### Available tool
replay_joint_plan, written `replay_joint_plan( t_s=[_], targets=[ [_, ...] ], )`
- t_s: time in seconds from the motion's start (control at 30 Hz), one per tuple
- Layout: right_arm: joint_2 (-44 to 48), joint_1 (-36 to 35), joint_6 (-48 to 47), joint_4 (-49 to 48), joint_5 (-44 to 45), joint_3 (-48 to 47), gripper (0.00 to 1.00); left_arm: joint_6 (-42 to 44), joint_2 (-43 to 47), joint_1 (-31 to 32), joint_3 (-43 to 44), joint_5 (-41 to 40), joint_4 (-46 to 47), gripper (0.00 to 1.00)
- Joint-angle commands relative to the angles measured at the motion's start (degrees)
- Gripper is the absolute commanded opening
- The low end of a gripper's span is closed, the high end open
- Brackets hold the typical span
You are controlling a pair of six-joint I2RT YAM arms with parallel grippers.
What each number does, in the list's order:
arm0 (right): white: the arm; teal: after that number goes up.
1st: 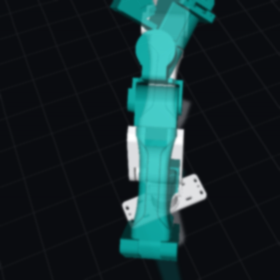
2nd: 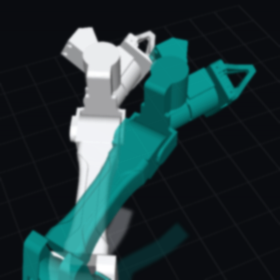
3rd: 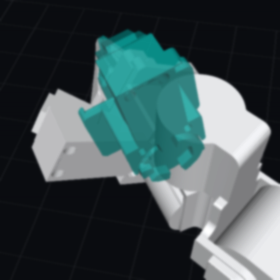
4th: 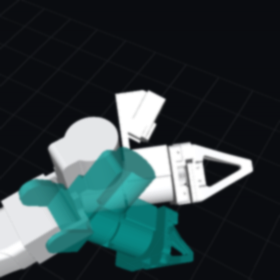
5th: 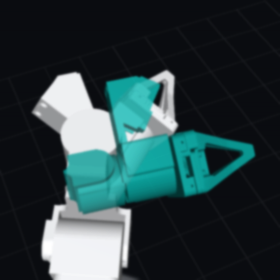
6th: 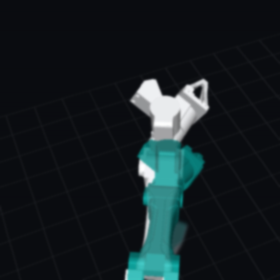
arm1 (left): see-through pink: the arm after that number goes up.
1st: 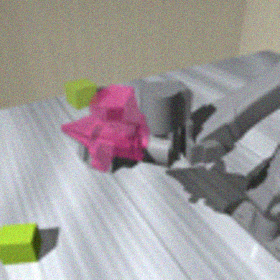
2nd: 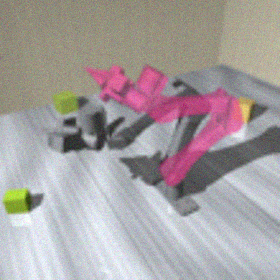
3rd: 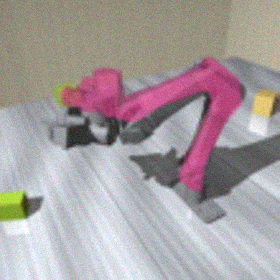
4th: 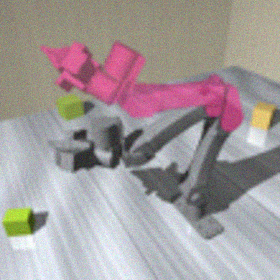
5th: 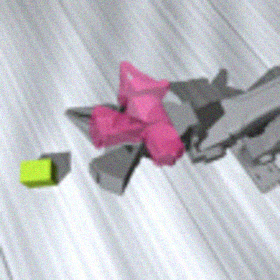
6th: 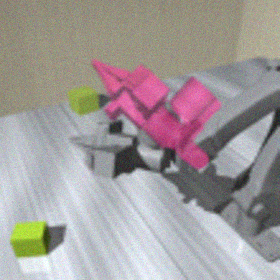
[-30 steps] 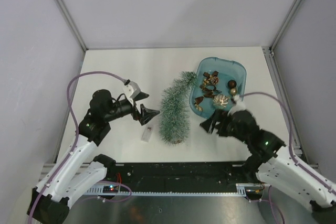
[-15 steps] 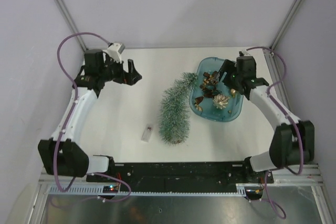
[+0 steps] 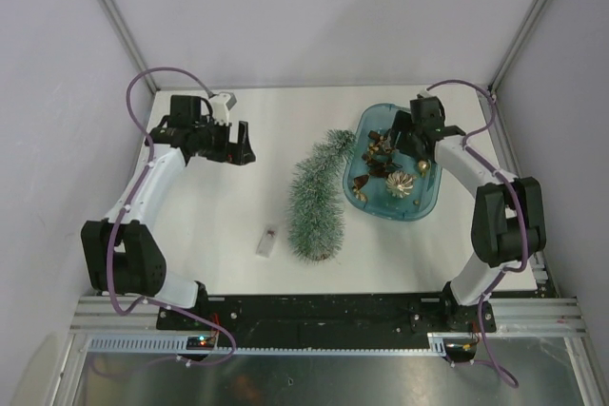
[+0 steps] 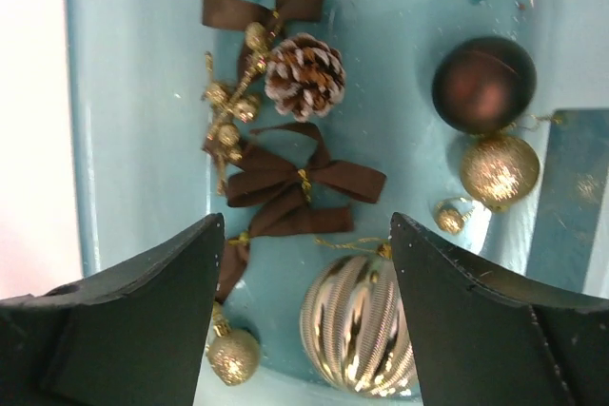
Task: Decorate the small christmas tree
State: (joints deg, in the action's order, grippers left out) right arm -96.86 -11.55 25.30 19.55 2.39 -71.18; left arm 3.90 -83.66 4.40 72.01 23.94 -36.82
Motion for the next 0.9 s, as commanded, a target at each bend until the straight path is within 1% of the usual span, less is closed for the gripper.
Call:
replay_joint_plan(
  t_s=[0.0,0.07,0.17,0.23,0.37,0.47,0.6,0.87],
  targets=[
    [3.6,-2.4,-3.1,5.8,7.7,-0.9,0.77,2.6,-1.0,-0.3,-0.4,0.2,-0.6,1.0],
    [4.7,-4.0,-3.3,7.3,10.5,0.3,0.8,2.7,-1.9,-0.3,-0.3,0.1,-0.6,1.0],
    [6.7,-7.7,-3.8,9.2,15.4,2.2,0.93,2.8,-2.4,-0.2,-0.8,1.2,-0.6,1.0],
    [8.3,-9.4,-3.6,9.9,17.5,3.8,0.98,3.1,-2.3,-0.3,-1.4,1.9,-0.5,1.0],
    [11.3,-10.3,-3.2,10.0,18.0,7.2,0.99,3.9,-2.2,-0.2,-2.4,1.6,-0.6,1.0],
    [11.7,-10.9,-3.1,10.8,18.1,9.0,0.99,4.7,-2.0,-0.3,-3.1,1.3,-0.6,1.0],
    [10.7,-12.3,-3.0,10.8,19.7,10.9,0.99,5.3,-1.5,-0.3,-3.3,1.5,-0.6,1.0],
    [6.6,-13.4,-2.2,7.2,18.1,11.8,0.99,5.8,0.2,-0.2,-3.6,2.3,-0.6,1.0]
  ],
)
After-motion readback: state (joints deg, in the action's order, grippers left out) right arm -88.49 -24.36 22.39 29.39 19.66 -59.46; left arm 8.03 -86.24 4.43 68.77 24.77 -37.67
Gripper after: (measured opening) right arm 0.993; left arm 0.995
